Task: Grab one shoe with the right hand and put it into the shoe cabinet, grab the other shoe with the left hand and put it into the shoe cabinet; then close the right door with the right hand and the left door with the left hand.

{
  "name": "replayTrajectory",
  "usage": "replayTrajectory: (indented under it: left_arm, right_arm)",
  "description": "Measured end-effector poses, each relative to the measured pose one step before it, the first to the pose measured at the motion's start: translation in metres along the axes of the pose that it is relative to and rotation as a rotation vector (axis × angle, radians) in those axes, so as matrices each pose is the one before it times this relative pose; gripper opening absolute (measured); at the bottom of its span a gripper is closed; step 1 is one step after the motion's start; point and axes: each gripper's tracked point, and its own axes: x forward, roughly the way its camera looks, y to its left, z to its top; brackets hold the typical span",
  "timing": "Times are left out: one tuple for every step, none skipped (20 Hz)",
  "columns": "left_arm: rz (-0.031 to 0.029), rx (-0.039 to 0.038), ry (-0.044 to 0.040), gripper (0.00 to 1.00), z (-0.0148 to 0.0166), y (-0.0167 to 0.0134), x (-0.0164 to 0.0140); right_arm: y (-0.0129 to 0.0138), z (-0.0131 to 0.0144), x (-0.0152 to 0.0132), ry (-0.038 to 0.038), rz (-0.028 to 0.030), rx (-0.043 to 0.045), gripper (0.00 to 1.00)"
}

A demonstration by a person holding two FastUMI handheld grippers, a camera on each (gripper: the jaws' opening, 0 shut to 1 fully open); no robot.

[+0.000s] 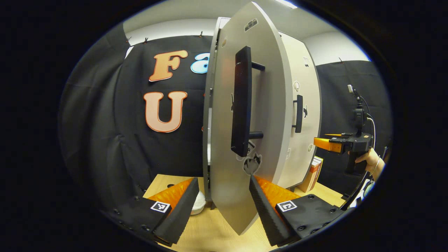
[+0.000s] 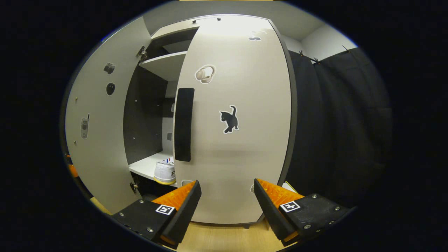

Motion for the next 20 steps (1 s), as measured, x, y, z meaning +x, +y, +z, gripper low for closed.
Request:
replayTrajectory:
  left_arm:
    - [-0.00892,-0.00386,0.00163,0.95,-0.00051,-0.00531,0.00271]
    - [-0.00563,-0.00581,0.00044,0.95,0.00006,-0.00507,0.00227]
    - [-0.00493,-0.00475,-0.00027,0.94,-0.00076,-0.00322,0.00253]
    - [-0.00419,-0.00462,-0.00113,0.94,0.00028,-0.00401,0.00213]
    - [-0.00418,-0.00401,0.00146,0.94,-0.00069,-0.00383,0.00264]
    - [-0.00414,-0.00287,0.00076,0.95,-0.00059,-0.00429,0.00212]
    - [-0.004,-0.00154,0.00141,0.95,0.00009,-0.00365,0.00285]
    - [-0.00423,0.00071,0.00046,0.95,0.00011,-0.00429,0.00301]
    - [-0.00593,0.00319,-0.00082,0.95,0.00058,-0.00486,0.00406]
    - [-0.00539,0.00066,-0.00188,0.94,-0.00051,-0.00315,0.00234]
    - [-0.00823,-0.00097,-0.00132,0.95,-0.00021,-0.00408,0.00466]
    - [-0.00812,-0.00194,0.0011,0.95,-0.00109,-0.0046,0.00573]
    - [-0.00683,-0.00335,0.00388,0.94,-0.00214,-0.00454,0.00549]
    - [-0.00703,-0.00157,0.0038,0.95,-0.00127,-0.00549,0.00758]
    - [-0.0051,0.00116,0.00438,0.95,-0.00131,-0.00567,0.00732]
    - [-0.00067,0.00545,0.00327,0.95,-0.00186,-0.00402,0.0073]
    - [0.00459,0.00656,0.00415,0.95,-0.00184,-0.00247,0.00789]
    - [0.00709,0.0015,0.00242,0.96,-0.00038,-0.00205,0.00638]
    - [0.00647,-0.00556,0.00108,0.95,-0.00072,-0.00246,0.00713]
    - [0.00346,-0.00587,-0.0035,0.95,0.00051,-0.00282,0.00595]
  right_arm:
    - [-0.0009,0.00183,-0.00428,-0.00612,0.00039,-0.02119,0.94]
    - [-0.00188,0.00094,-0.00385,-0.00557,-0.00358,-0.02287,0.93]
    - [-0.00281,0.00087,-0.00321,-0.00407,-0.00658,-0.02455,0.93]
    - [-0.00258,0.00086,-0.00324,-0.00519,-0.00619,-0.02248,0.94]
    - [-0.00171,0.00175,-0.00354,-0.00586,-0.0026,-0.01063,0.93]
    - [-0.00031,0.00111,-0.00267,-0.00454,0.00145,0.00281,0.93]
    - [-0.00037,0.00103,-0.00206,-0.00084,0.00287,0.0155,0.93]
    - [-0.00098,0.00103,-0.00343,-0.00056,0.0024,0.02345,0.94]
    - [-0.0016,0.00109,-0.00235,0.00143,-0.0003,0.02625,0.94]
    - [-0.00352,0.00153,-0.00154,0.00067,-0.00394,0.02528,0.94]
    - [-0.00349,0.00207,-0.002,0.0001,-0.00494,0.02208,0.94]
    - [-0.00335,0.00149,-0.00232,-0.00049,-0.007,0.01968,0.94]
    - [-0.00455,0.00308,-0.00395,-0.00325,-0.00726,0.01465,0.94]
    - [-0.00465,0.00393,-0.00385,-0.00456,-0.00962,0.01095,0.94]
    - [-0.00524,0.00458,-0.00419,-0.00614,-0.01112,0.00733,0.94]
    - [-0.0048,0.00363,-0.0044,-0.00553,-0.01069,0.00551,0.94]
    - [-0.00489,0.00478,-0.00489,-0.00579,-0.00873,0.00486,0.94]
    - [-0.00459,0.00469,-0.00449,-0.00612,-0.00823,0.00462,0.94]
    - [-0.00447,0.00397,-0.00462,-0.0071,-0.00773,0.00425,0.94]
    - [-0.00536,0.0042,-0.00402,-0.0069,-0.00862,0.00377,0.94]
